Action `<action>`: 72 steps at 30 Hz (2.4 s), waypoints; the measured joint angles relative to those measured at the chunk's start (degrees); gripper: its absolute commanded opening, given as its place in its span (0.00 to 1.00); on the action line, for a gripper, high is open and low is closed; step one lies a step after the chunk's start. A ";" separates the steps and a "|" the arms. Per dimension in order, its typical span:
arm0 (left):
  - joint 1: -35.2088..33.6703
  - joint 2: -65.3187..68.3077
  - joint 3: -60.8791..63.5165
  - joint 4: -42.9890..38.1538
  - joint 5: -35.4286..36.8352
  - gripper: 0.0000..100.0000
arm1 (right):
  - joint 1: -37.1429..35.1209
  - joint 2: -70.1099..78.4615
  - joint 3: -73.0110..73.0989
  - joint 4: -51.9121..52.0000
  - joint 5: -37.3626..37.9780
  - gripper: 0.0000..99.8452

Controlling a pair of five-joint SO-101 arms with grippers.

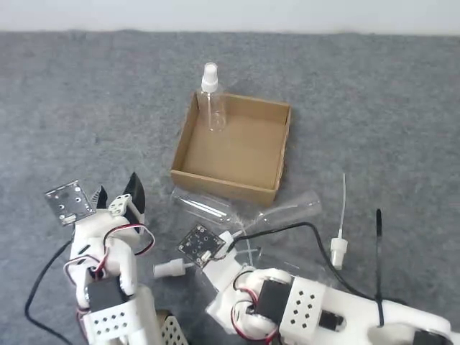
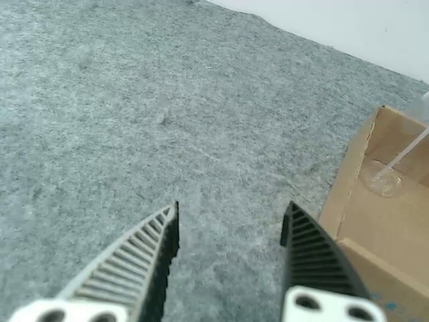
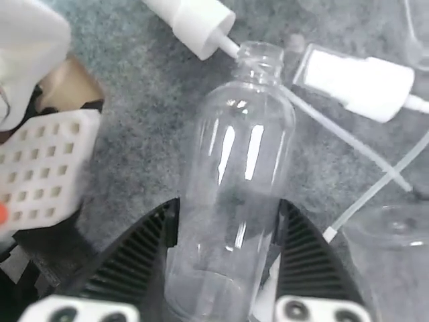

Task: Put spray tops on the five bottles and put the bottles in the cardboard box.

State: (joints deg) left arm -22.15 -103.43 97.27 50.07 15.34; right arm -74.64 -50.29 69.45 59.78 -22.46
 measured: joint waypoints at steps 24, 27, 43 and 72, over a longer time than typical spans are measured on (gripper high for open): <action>0.00 0.00 0.00 0.00 0.00 0.24 | 2.90 25.05 -9.23 -1.41 -0.09 0.23; 0.00 0.00 0.00 0.00 0.00 0.24 | 3.16 28.66 -9.23 -1.23 -0.26 0.15; 0.00 0.00 0.00 0.00 0.00 0.24 | 11.52 8.70 -9.05 7.74 5.98 0.10; 0.00 0.00 0.00 0.00 0.00 0.24 | 11.60 24.97 -12.13 -3.08 3.43 0.22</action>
State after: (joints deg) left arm -22.15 -103.43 97.27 50.07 15.34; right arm -63.03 -25.32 57.32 56.70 -19.03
